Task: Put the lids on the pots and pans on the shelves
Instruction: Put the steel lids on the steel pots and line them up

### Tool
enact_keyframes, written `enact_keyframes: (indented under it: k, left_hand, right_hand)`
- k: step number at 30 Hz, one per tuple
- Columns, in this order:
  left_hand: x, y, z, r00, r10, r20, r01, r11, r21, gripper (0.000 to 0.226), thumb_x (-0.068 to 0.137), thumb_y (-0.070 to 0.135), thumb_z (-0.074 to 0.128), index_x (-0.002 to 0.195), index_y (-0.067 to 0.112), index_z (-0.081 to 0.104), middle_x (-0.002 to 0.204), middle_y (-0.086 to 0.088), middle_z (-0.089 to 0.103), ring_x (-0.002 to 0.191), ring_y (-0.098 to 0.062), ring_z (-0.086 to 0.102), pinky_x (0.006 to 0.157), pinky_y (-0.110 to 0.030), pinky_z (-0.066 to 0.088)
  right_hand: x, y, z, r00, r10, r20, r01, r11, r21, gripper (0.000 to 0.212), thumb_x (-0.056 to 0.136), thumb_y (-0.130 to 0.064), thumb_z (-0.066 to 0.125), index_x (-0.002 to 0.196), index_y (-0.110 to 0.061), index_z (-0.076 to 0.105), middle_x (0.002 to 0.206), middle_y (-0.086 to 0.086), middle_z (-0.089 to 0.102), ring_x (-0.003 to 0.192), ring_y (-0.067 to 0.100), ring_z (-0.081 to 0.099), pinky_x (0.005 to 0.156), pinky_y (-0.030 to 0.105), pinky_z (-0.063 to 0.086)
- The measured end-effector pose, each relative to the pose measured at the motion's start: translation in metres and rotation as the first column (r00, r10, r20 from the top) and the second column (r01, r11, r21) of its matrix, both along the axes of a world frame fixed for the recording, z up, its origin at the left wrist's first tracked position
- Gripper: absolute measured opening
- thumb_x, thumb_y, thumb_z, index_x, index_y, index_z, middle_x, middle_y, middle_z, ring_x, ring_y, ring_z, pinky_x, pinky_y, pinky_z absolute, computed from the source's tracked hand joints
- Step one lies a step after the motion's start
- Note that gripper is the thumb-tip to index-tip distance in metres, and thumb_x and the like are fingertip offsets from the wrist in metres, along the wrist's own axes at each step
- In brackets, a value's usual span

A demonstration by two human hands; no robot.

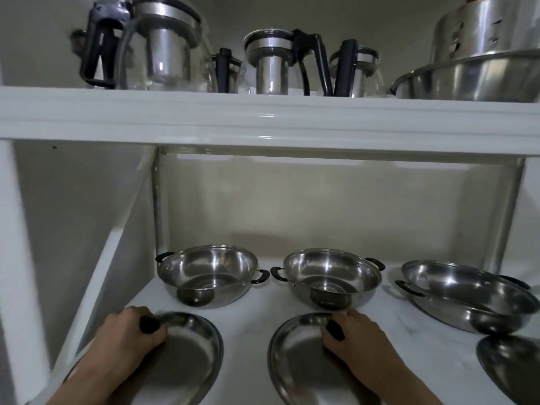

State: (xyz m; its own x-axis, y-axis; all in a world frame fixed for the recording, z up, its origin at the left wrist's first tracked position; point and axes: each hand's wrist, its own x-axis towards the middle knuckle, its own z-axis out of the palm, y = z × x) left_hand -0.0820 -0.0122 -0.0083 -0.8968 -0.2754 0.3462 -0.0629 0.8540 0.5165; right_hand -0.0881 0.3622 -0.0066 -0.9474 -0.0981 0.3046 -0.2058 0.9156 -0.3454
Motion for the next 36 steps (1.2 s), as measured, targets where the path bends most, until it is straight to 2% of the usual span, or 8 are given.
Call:
enact_keyframes:
  k: [4, 11, 15, 17, 22, 26, 31, 36]
  left_hand:
    - [0.028, 0.007, 0.01, 0.998, -0.028, -0.063, 0.028, 1.0, 0.0, 0.017, 0.067, 0.036, 0.077, 0.062, 0.023, 0.068, 0.066, 0.005, 0.069, 0.064, -0.013, 0.064, 0.059, -0.03, 0.052]
    - [0.08, 0.018, 0.04, 0.987, -0.088, -0.135, 0.09, 0.996, 0.005, 0.015, 0.066, 0.031, 0.08, 0.059, 0.029, 0.068, 0.064, 0.011, 0.069, 0.063, 0.001, 0.058, 0.056, -0.022, 0.045]
    - [0.073, 0.017, 0.072, 0.982, -0.095, -0.166, 0.086, 0.994, -0.063, 0.018, 0.066, 0.035, 0.081, 0.057, 0.033, 0.065, 0.066, 0.009, 0.071, 0.062, -0.003, 0.058, 0.058, -0.025, 0.044]
    - [0.054, 0.018, 0.096, 0.975, -0.096, -0.203, 0.076, 0.992, -0.103, 0.015, 0.067, 0.037, 0.079, 0.061, 0.03, 0.068, 0.069, 0.004, 0.072, 0.067, -0.012, 0.061, 0.062, -0.029, 0.045]
    - [-0.027, 0.028, 0.141, 0.967, -0.088, -0.238, 0.057, 0.989, -0.133, 0.017, 0.071, 0.032, 0.078, 0.078, 0.016, 0.077, 0.081, -0.008, 0.075, 0.08, -0.026, 0.067, 0.074, -0.032, 0.052]
    - [-0.096, 0.033, 0.151, 0.972, -0.08, -0.222, 0.052, 0.99, -0.131, 0.019, 0.071, 0.03, 0.078, 0.077, 0.013, 0.076, 0.081, -0.006, 0.072, 0.073, -0.021, 0.061, 0.068, -0.027, 0.046]
    - [-0.163, 0.041, 0.136, 0.983, -0.067, -0.169, 0.047, 0.992, -0.12, 0.018, 0.065, 0.034, 0.08, 0.065, 0.023, 0.066, 0.086, -0.01, 0.073, 0.079, -0.025, 0.065, 0.073, -0.034, 0.054]
    - [-0.204, 0.049, 0.115, 0.993, -0.03, -0.112, 0.018, 0.994, -0.106, 0.025, 0.065, 0.038, 0.075, 0.075, 0.016, 0.073, 0.089, -0.01, 0.071, 0.08, -0.026, 0.066, 0.068, -0.03, 0.052]
  right_hand:
    - [0.028, 0.003, 0.008, 1.0, 0.016, -0.011, -0.017, 0.999, -0.05, 0.029, 0.088, -0.053, 0.048, 0.081, -0.025, 0.056, 0.082, -0.011, 0.05, 0.078, 0.007, 0.051, 0.073, 0.027, 0.047]
    - [0.082, 0.016, 0.038, 0.993, 0.001, -0.121, -0.008, 0.998, -0.06, 0.033, 0.087, -0.054, 0.054, 0.074, -0.025, 0.062, 0.073, -0.01, 0.056, 0.068, 0.004, 0.054, 0.057, 0.019, 0.04]
    - [0.078, 0.025, 0.075, 0.982, -0.019, -0.19, 0.009, 0.998, -0.055, 0.033, 0.083, -0.049, 0.059, 0.071, -0.02, 0.067, 0.063, -0.005, 0.066, 0.061, 0.006, 0.061, 0.056, 0.024, 0.049]
    - [0.057, 0.028, 0.097, 0.971, -0.027, -0.236, 0.022, 0.999, -0.025, 0.034, 0.083, -0.049, 0.059, 0.075, -0.018, 0.07, 0.066, -0.001, 0.07, 0.062, 0.008, 0.063, 0.063, 0.033, 0.052]
    - [-0.039, 0.038, 0.129, 0.966, -0.065, -0.248, 0.05, 0.997, -0.064, 0.037, 0.081, -0.047, 0.062, 0.082, -0.011, 0.072, 0.087, 0.012, 0.072, 0.085, 0.028, 0.066, 0.072, 0.035, 0.052]
    - [-0.121, 0.04, 0.132, 0.977, -0.119, -0.179, 0.117, 0.993, -0.022, 0.043, 0.084, -0.047, 0.061, 0.093, -0.006, 0.067, 0.102, 0.017, 0.065, 0.094, 0.034, 0.061, 0.076, 0.035, 0.05]
    - [-0.189, 0.036, 0.12, 0.988, -0.145, -0.055, 0.143, 0.989, -0.037, 0.032, 0.088, -0.041, 0.058, 0.084, -0.009, 0.052, 0.087, 0.011, 0.055, 0.077, 0.029, 0.055, 0.065, 0.032, 0.043]
    - [-0.224, 0.037, 0.099, 0.993, -0.119, -0.021, 0.119, 0.993, -0.011, 0.031, 0.087, -0.035, 0.058, 0.07, -0.015, 0.041, 0.074, 0.004, 0.047, 0.064, 0.02, 0.048, 0.055, 0.03, 0.038]
